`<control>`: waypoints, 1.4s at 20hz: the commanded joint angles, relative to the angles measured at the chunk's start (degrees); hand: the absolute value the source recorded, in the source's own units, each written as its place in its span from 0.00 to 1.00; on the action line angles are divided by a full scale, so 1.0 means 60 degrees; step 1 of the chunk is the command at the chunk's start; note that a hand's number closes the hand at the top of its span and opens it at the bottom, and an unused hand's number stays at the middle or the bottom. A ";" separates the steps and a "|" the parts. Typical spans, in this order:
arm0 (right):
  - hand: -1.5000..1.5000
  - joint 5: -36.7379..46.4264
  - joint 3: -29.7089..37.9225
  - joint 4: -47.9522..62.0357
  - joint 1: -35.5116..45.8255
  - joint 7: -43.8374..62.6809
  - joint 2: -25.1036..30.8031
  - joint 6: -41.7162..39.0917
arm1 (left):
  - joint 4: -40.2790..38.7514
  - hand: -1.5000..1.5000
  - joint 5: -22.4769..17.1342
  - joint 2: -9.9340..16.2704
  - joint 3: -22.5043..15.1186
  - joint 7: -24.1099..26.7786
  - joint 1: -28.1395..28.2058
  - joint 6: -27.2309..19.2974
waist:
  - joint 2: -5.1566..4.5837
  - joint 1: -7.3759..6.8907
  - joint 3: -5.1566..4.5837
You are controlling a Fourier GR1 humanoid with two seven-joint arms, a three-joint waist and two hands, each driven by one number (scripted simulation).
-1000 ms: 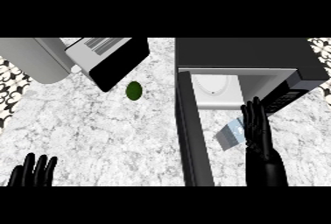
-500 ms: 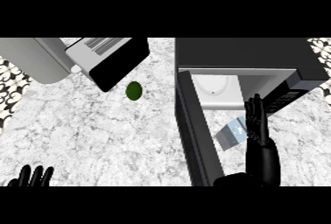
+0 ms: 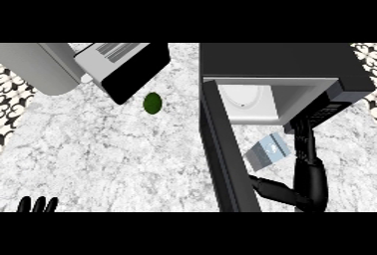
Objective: Pick up the milk, place it into the microwave and close the microwave
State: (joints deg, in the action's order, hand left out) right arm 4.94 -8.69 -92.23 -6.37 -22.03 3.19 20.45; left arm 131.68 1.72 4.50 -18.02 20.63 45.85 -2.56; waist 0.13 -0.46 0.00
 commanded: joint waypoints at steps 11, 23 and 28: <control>0.00 -0.0884 0.1413 0.3588 0.0465 -0.2532 0.0663 -0.1644 | 0.0104 0.00 -0.0048 0.0135 -0.0290 0.0352 0.0451 -0.0205 | -0.0021 -0.0014 0.0009; 0.00 -0.0736 0.2109 0.6835 0.2026 -0.3472 0.0642 -0.1857 | 0.0440 0.00 -0.0246 0.0510 -0.0187 0.0105 0.0474 -0.0207 | -0.0027 -0.0037 0.0010; 0.00 -0.1033 0.2365 0.7662 0.2580 -0.3650 0.0899 -0.2689 | 0.0533 0.00 -0.0277 0.0420 -0.0232 -0.0066 0.0439 -0.0380 | -0.0022 -0.0021 0.0008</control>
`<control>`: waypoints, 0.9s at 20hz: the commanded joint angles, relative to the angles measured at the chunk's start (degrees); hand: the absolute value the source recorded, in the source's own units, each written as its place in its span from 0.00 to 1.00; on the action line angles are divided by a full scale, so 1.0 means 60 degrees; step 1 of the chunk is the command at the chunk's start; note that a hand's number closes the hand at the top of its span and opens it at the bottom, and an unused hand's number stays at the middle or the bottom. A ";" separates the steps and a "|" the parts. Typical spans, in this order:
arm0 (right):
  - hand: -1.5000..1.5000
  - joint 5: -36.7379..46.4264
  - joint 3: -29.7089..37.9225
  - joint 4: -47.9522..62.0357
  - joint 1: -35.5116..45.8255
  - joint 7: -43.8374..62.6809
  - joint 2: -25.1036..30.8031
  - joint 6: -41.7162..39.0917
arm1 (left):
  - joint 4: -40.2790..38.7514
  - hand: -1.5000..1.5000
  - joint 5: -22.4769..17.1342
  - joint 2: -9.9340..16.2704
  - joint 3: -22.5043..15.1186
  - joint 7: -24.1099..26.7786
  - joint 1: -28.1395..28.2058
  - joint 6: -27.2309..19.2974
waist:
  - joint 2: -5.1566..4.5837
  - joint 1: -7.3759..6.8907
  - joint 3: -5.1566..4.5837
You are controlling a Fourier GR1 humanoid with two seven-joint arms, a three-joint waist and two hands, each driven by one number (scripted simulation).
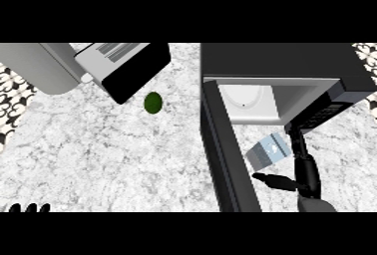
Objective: Pick up the milk, place it into the microwave and close the microwave
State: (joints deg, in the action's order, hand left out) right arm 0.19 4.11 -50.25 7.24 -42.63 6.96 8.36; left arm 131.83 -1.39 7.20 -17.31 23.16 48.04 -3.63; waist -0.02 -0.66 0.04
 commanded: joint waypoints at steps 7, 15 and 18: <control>0.00 -0.0573 0.0609 0.1738 0.0565 -0.0892 0.0469 -0.1498 | -0.0115 0.00 -0.0142 0.0045 0.0034 0.0294 0.0105 -0.0022 | 0.0008 0.0012 -0.0003; 0.00 -0.0595 0.0919 0.3251 0.1227 -0.2691 -0.0121 -0.1370 | -0.0151 0.00 0.0448 -0.0147 -0.0747 0.0497 0.0429 -0.0288 | 0.0006 -0.0043 0.0004; 1.00 -0.0836 0.1069 0.3834 0.1727 -0.2662 -0.0227 -0.1980 | -0.0110 0.00 -0.0776 0.0532 0.0624 0.0232 0.0049 0.0347 | -0.0011 -0.0040 0.0003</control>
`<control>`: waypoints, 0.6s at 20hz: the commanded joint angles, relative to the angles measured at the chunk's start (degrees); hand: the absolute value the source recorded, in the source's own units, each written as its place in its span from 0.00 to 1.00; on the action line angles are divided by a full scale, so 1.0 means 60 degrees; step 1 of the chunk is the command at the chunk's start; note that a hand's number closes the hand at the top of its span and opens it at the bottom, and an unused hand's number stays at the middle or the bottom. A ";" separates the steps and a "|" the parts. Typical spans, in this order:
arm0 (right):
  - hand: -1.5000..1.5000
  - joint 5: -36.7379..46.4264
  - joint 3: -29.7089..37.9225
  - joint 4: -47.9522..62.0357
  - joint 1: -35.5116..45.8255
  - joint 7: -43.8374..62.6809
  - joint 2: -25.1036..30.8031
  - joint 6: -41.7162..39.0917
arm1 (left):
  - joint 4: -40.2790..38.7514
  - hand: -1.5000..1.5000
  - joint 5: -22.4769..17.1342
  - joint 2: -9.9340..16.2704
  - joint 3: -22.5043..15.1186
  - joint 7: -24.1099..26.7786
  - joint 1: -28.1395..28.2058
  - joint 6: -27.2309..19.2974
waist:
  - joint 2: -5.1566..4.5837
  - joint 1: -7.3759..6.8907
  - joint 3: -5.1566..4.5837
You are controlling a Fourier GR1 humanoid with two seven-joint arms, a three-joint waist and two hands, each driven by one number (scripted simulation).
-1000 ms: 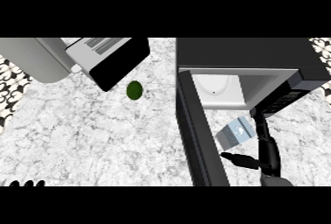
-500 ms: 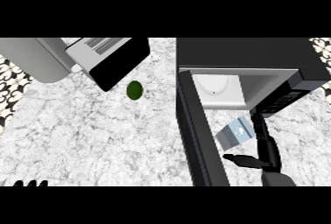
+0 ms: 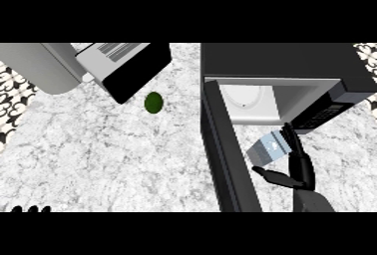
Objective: Pick up the milk, place it into the microwave and close the microwave
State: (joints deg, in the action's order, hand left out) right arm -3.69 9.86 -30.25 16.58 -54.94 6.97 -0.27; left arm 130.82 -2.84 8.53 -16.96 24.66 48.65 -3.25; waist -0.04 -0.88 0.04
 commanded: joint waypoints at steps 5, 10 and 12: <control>1.00 -0.0546 0.0053 0.0037 0.0270 -0.0458 -0.0228 -0.1739 | -0.0485 0.00 -0.0056 -0.0031 0.0085 0.0578 0.0184 0.0053 | 0.0023 0.0053 -0.0006; 1.00 -0.0773 0.0194 0.0101 0.0351 -0.0451 -0.0298 -0.1813 | -0.0211 0.00 -0.0012 -0.0096 -0.0076 0.0271 0.0151 -0.0048 | 0.0016 0.0065 -0.0003; 1.00 -0.0716 0.0036 0.0262 0.0386 -0.0580 -0.0463 -0.2059 | 0.0479 0.00 -0.0469 0.0278 0.0444 -0.0212 0.0216 0.0117 | 0.0004 0.0035 0.0001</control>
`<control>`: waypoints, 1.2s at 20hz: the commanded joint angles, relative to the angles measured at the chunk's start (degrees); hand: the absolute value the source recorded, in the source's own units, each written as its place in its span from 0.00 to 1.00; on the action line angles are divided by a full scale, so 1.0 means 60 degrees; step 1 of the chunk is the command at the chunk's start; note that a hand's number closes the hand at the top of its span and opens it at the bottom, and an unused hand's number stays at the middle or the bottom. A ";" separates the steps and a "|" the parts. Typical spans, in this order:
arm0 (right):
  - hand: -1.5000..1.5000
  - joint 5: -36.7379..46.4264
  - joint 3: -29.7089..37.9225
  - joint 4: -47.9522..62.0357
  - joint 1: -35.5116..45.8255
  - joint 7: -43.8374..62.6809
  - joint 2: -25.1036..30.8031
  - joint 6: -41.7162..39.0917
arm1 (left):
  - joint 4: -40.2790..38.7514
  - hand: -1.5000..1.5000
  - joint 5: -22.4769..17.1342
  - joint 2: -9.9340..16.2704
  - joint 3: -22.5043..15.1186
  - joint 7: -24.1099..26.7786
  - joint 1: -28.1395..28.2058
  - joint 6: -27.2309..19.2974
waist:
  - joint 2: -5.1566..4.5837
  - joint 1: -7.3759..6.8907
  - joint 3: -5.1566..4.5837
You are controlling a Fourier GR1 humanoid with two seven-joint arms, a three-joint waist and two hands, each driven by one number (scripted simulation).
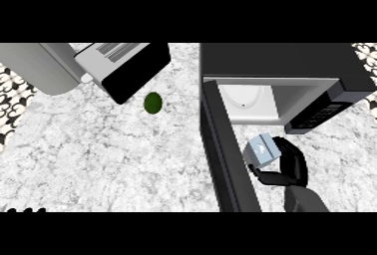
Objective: Pick up the milk, place it into the microwave and close the microwave
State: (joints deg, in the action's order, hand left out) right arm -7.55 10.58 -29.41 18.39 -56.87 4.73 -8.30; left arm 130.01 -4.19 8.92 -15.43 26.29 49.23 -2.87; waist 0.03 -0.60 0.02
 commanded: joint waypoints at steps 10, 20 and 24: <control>1.00 -0.0388 -0.0653 -0.0536 -0.0019 0.0736 0.2329 -0.4525 | -0.0008 0.00 -0.0256 0.0059 0.0201 0.0032 -0.0104 0.0137 | -0.0015 0.0007 0.0008; 1.00 -0.0436 -0.1950 -0.4503 -0.2069 0.2186 0.1552 -0.3353 | -0.0257 0.00 -0.0625 0.0203 0.0654 0.0658 0.0636 0.0441 | 0.0105 0.0196 -0.0029; 1.00 -0.1400 -0.1926 -0.7021 -0.2892 0.4183 0.1376 -0.2814 | -0.0571 0.00 -0.0978 0.0152 0.0807 0.0981 0.0370 0.0697 | 0.0077 0.0207 -0.0028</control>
State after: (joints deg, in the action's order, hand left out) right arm -12.81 0.20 -60.17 6.61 -36.98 14.55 -24.73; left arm 128.75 -7.43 9.58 -12.59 29.76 51.84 -0.46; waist 0.46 0.42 -0.10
